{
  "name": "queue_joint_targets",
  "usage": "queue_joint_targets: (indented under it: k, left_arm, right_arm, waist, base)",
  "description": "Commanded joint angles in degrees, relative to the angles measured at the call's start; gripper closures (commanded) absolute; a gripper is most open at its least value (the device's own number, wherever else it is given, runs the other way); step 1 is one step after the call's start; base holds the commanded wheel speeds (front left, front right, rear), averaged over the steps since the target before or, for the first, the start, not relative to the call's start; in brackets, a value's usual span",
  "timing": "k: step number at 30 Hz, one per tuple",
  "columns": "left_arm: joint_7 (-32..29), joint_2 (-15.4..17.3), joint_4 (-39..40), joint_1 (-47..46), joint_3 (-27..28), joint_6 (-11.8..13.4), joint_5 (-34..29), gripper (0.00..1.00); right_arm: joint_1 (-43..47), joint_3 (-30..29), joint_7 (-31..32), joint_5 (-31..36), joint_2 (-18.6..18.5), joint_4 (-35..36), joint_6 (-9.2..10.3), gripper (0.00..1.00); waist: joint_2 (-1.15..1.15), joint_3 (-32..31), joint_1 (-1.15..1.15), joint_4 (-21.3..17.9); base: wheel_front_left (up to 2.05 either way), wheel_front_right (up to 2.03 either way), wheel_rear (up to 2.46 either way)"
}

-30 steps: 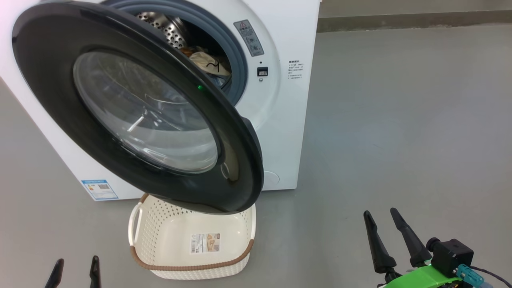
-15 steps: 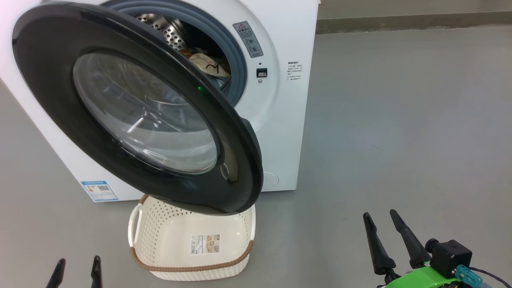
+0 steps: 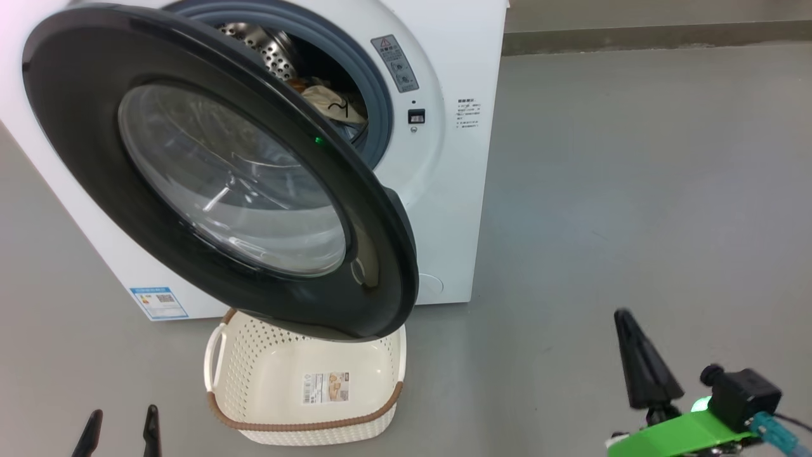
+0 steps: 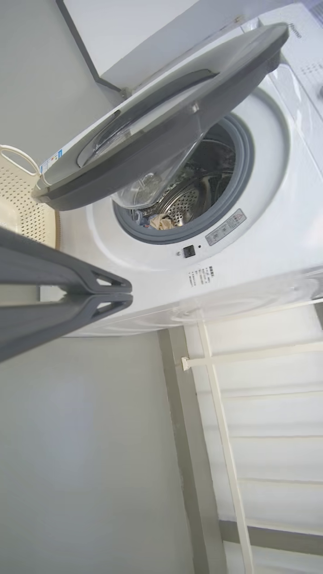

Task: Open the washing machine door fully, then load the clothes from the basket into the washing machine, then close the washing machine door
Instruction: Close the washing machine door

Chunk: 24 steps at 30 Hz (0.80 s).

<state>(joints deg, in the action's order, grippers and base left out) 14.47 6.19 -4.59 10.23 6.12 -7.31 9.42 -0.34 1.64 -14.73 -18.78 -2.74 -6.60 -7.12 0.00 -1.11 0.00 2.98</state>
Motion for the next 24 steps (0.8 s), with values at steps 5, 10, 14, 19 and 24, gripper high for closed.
queue_joint_targets:
  k: [5,10,14,19,24]
  left_arm:
    - [0.5,0.5,1.8,-2.5,2.2,-0.2,0.7,0.00]
    - [0.5,0.4,1.8,-2.8,2.0,-0.2,1.1,0.00]
    - [0.5,0.2,1.9,-3.1,1.0,-0.2,1.3,0.00]
    - [0.5,0.2,1.9,-3.7,0.3,-0.2,2.2,0.00]
    - [0.5,0.4,1.8,-4.8,-0.8,-0.2,3.1,0.00]
  right_arm:
    - [-2.2,3.9,-0.3,0.3,-0.1,14.6,-0.36,1.00]
    - [-3.3,7.8,-0.3,2.2,-0.1,22.2,-0.36,1.00]
    - [-5.5,15.4,-0.3,5.8,-0.2,26.2,-0.36,1.00]
    - [-8.9,25.1,-0.3,7.7,-3.5,26.1,-0.36,1.00]
    - [-12.2,32.7,-0.3,6.7,-6.3,21.3,-0.36,1.00]
  waist:
    - [0.00,0.5,0.00,0.1]
    - [0.00,1.0,0.00,0.4]
    - [0.00,1.6,0.00,1.5]
    - [0.00,3.0,0.00,3.8]
    - [0.00,5.0,0.00,6.6]
  base:
    - [0.00,0.00,0.00]
    - [0.00,0.00,0.00]
    - [0.00,0.00,0.00]
    - [0.00,0.00,0.00]
    - [0.00,0.00,0.00]
